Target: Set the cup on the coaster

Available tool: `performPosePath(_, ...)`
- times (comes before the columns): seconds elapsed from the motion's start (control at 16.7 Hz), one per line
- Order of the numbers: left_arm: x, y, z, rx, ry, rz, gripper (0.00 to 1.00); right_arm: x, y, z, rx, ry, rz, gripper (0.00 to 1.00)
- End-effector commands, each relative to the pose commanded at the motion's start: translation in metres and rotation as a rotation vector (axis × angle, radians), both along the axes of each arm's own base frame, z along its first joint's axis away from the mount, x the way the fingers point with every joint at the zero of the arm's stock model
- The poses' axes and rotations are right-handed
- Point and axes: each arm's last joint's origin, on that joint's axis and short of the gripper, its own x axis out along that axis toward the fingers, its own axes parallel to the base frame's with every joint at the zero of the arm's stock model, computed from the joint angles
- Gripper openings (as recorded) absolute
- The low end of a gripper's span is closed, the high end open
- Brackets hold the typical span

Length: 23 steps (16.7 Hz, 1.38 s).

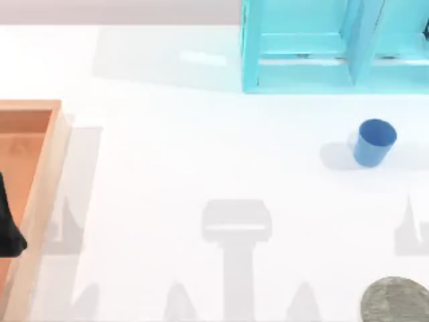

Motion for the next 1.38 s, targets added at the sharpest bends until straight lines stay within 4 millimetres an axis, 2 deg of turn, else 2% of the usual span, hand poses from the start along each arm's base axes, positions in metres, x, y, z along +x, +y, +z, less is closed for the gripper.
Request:
performPosePath(0.18, 0.0, 0.0, 0.0, 0.0, 0.0, 0.0, 1.0, 0.0, 0.0, 0.002, -0.009, 0.007, 0.006, 1.0)
performPosePath(0.3, 0.0, 0.0, 0.0, 0.0, 0.0, 0.0, 1.0, 0.0, 0.003, 0.011, -0.055, 0.046, 0.035, 1.0)
performPosePath(0.48, 0.0, 0.0, 0.0, 0.0, 0.0, 0.0, 1.0, 0.005, 0.009, 0.037, -0.187, 0.159, 0.123, 1.0)
performPosePath(0.66, 0.0, 0.0, 0.0, 0.0, 0.0, 0.0, 1.0, 0.023, 0.02, 0.068, -0.367, 0.335, 0.261, 1.0)
performPosePath(0.84, 0.0, 0.0, 0.0, 0.0, 0.0, 0.0, 1.0, 0.06, 0.037, 0.092, -0.567, 0.56, 0.442, 1.0)
performPosePath(0.96, 0.0, 0.0, 0.0, 0.0, 0.0, 0.0, 1.0, 0.093, 0.05, 0.096, -0.697, 0.726, 0.583, 1.0)
performPosePath(1.14, 0.0, 0.0, 0.0, 0.0, 0.0, 0.0, 1.0, 0.147, 0.073, 0.088, -0.862, 0.961, 0.8, 1.0)
performPosePath(1.38, 0.0, 0.0, 0.0, 0.0, 0.0, 0.0, 1.0, 0.213, 0.095, 0.061, -1.012, 1.196, 1.06, 1.0)
